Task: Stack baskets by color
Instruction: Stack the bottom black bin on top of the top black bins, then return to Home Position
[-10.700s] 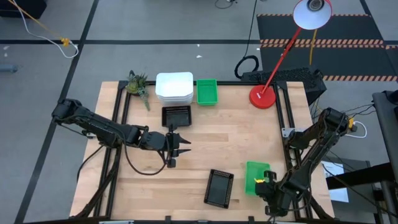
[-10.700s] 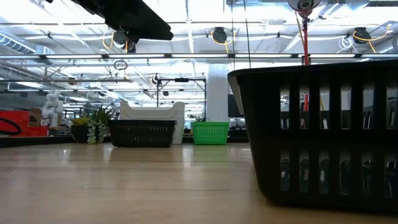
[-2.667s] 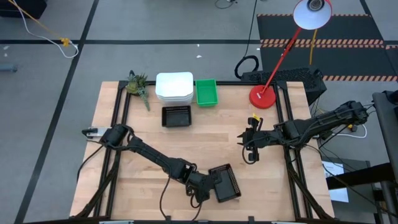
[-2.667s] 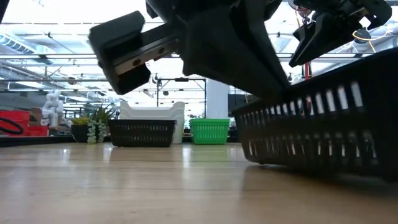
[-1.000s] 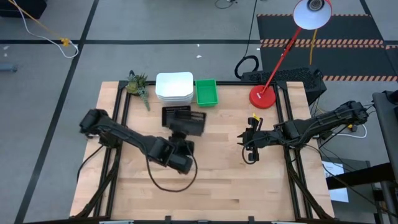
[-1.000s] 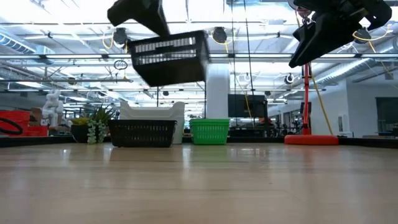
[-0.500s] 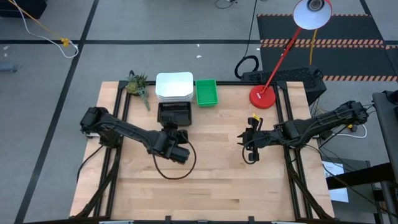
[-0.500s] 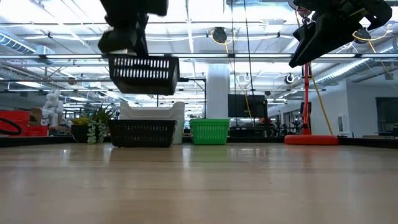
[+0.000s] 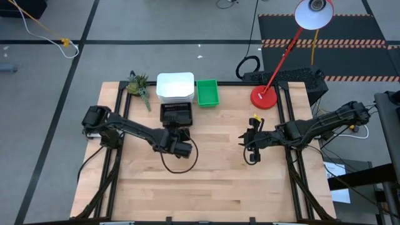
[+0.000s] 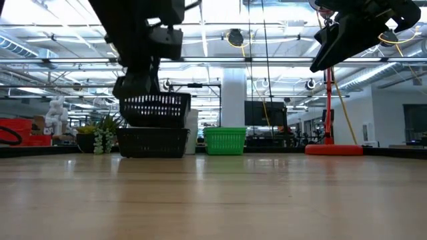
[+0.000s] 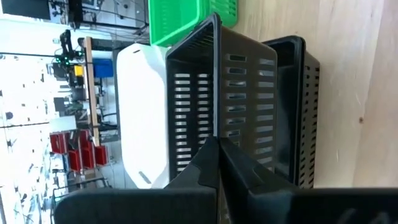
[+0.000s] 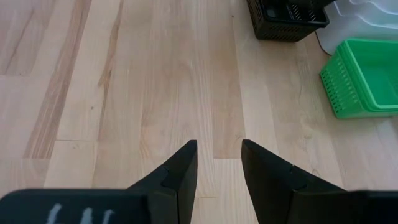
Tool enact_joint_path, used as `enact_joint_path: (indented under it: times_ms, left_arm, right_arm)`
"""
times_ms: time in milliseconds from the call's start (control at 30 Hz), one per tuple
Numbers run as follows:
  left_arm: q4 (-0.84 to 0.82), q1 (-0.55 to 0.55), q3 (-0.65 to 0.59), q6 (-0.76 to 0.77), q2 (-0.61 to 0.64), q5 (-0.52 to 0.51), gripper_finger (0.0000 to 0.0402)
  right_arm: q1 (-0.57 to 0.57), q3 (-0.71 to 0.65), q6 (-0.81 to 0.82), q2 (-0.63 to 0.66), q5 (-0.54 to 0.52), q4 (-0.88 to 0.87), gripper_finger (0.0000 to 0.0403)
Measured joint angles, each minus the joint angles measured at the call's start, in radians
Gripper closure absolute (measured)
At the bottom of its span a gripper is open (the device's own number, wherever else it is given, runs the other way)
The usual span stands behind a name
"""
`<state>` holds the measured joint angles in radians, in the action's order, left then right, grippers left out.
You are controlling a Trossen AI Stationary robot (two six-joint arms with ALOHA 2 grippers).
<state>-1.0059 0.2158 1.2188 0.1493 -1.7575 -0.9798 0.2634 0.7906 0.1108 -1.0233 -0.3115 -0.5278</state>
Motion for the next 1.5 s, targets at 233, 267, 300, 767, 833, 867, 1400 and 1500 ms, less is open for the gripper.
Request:
enact_joint_path:
  times_ms: [233,267,300,767,833,867,1400,1500]
  left_arm:
    - [0.135,-0.042,-0.058,-0.080,0.000,0.015,0.0393]
    - [0.145,-0.046,-0.061,-0.085,0.000,0.022,0.0393]
    - [0.147,-0.050,-0.061,-0.088,0.000,0.034,0.0393]
    - [0.167,-0.081,-0.062,-0.050,0.000,0.089,0.0291]
    - [0.174,-0.078,-0.061,-0.050,0.000,0.089,0.0271]
    - [0.171,-0.074,-0.057,-0.051,0.000,0.089,0.0263]
    - [0.195,0.008,-0.028,-0.035,0.336,0.143,0.0243]
    - [0.197,0.017,-0.028,-0.024,0.420,0.142,0.0243]
  right_arm:
    - [0.000,0.000,0.000,0.000,0.000,0.000,0.0283]
    - [0.000,0.000,0.000,0.000,0.000,0.000,0.0283]
    - [0.000,0.000,0.000,0.000,0.000,0.000,0.0283]
    - [0.000,0.000,0.000,0.000,0.000,0.000,0.0283]
    - [0.000,0.000,0.000,0.000,0.000,0.000,0.0283]
    - [0.000,0.000,0.000,0.000,0.000,0.000,0.0283]
    - [0.000,0.000,-0.036,0.000,0.000,0.063,0.0283]
    - [0.000,0.000,-0.043,0.000,0.000,0.081,0.0286]
